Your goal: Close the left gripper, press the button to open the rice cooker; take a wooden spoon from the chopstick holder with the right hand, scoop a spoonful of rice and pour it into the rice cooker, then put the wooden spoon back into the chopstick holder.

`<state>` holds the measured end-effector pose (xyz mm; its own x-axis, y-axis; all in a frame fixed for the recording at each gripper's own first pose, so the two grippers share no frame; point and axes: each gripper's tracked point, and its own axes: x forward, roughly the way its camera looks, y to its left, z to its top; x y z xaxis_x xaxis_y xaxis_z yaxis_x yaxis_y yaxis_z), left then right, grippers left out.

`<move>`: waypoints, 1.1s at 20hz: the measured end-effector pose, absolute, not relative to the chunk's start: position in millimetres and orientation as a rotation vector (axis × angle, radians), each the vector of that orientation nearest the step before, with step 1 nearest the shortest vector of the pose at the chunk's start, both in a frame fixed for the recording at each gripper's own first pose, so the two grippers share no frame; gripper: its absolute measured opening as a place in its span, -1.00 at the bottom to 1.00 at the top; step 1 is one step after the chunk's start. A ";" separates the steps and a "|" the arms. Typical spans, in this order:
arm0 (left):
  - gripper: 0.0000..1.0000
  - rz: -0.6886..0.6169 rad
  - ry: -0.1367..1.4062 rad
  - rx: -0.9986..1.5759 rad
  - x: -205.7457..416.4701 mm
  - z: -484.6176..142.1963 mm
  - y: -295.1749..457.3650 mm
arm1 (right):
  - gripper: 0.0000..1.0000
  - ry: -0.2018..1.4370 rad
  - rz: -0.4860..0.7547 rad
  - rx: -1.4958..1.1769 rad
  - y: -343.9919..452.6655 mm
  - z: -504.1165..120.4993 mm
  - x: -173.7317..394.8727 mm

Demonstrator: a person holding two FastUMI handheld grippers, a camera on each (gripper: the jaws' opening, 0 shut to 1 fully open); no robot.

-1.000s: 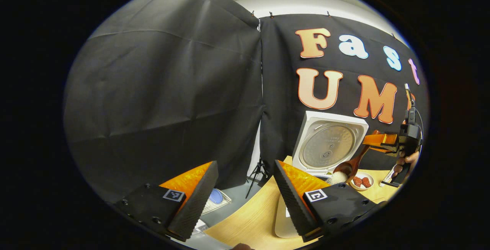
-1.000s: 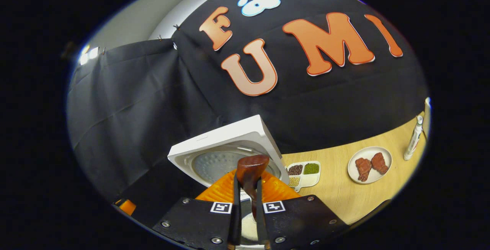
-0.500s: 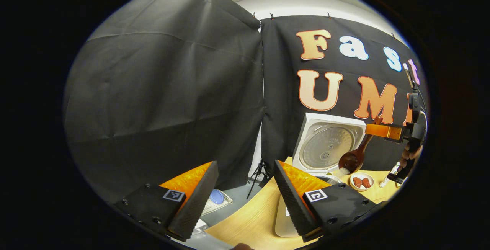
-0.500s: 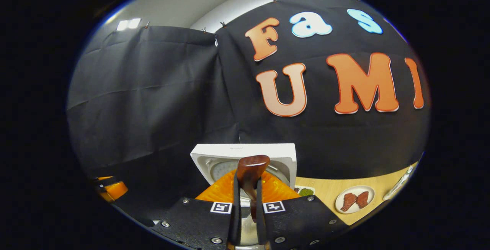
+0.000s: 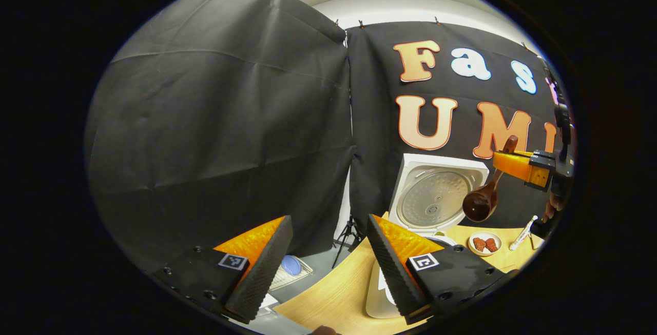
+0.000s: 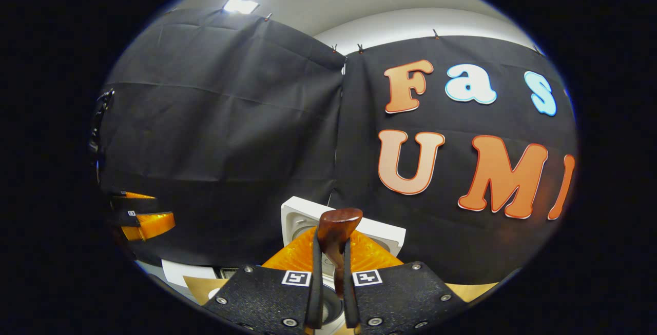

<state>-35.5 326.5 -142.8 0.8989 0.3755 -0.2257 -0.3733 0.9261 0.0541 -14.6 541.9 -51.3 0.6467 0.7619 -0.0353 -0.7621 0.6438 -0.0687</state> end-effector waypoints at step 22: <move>0.97 0.244 0.224 0.085 0.5 -131.1 192.1 | -0.69 0.238 0.334 0.265 208.5 -118.0 14.6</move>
<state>0.5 192.1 -131.1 0.9457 0.2487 -0.2093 -0.2299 0.9669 0.1103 14.6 208.5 -118.0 0.9176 0.3516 -0.1853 -0.2898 0.9110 0.2933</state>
